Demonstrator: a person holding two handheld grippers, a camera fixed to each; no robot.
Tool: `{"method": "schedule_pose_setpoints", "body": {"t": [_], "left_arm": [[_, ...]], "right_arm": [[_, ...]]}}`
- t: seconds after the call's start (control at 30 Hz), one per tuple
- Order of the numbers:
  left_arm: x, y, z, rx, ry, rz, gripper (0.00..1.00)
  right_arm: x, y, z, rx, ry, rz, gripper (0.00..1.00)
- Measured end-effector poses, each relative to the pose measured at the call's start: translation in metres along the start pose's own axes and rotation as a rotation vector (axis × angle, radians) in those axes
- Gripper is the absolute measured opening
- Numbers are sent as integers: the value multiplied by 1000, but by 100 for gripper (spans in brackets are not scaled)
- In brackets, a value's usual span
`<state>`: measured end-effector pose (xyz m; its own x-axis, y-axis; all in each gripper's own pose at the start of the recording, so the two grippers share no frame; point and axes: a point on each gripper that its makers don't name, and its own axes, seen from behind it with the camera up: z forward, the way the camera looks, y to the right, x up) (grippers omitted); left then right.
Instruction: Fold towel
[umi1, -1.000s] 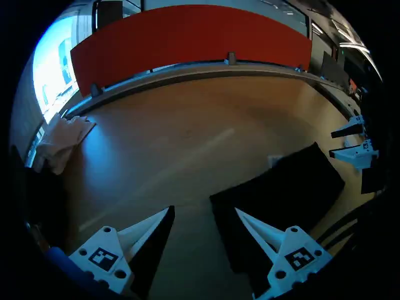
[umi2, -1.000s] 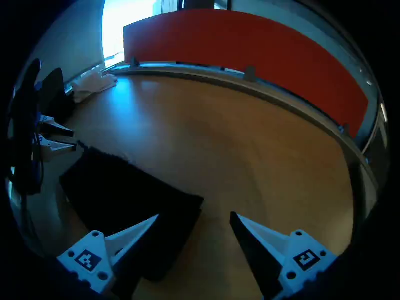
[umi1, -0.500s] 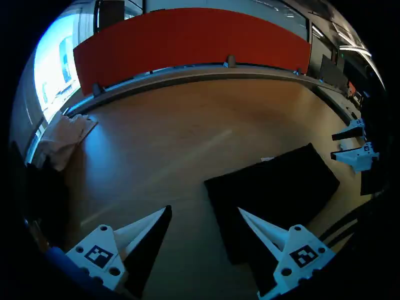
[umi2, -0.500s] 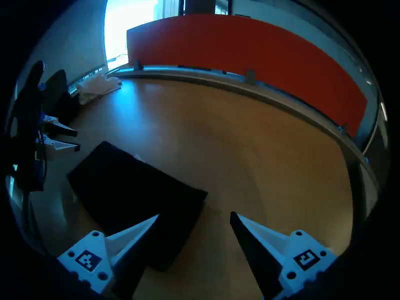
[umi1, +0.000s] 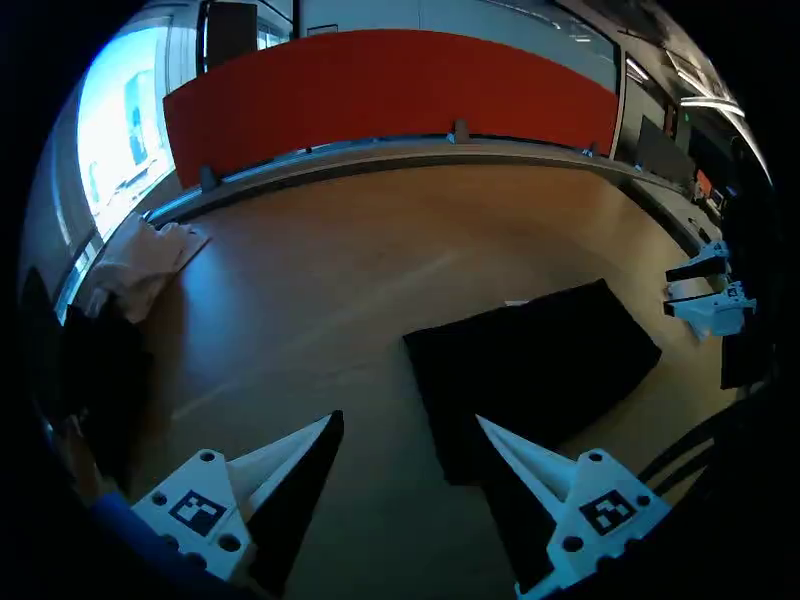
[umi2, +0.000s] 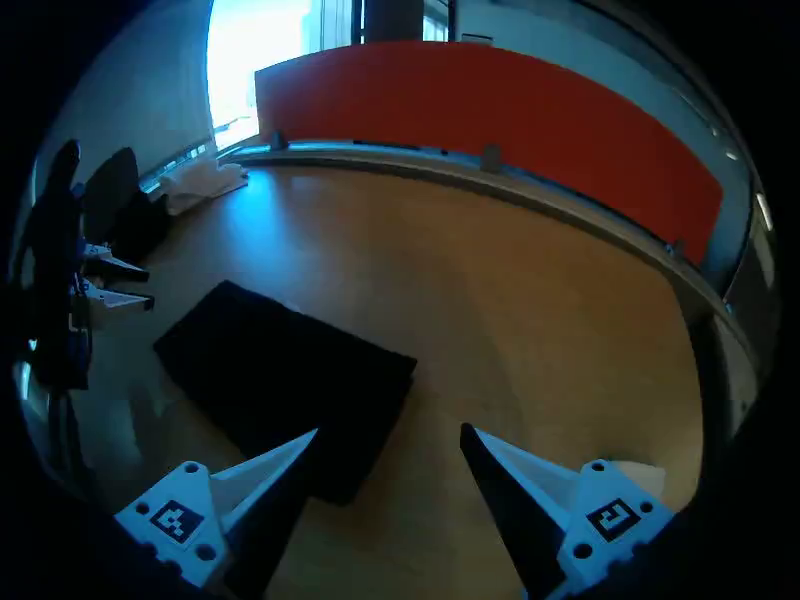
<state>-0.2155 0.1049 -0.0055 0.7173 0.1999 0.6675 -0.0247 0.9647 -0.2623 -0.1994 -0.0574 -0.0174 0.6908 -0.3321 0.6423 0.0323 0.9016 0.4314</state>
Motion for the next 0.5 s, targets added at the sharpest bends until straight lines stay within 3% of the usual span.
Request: {"method": "schedule_pose_setpoints", "body": {"t": [0.5], "left_arm": [[-14,-14,-22,57,23,-54,87]], "right_arm": [[-8,-8,-8,36,9,-15,100]]}}
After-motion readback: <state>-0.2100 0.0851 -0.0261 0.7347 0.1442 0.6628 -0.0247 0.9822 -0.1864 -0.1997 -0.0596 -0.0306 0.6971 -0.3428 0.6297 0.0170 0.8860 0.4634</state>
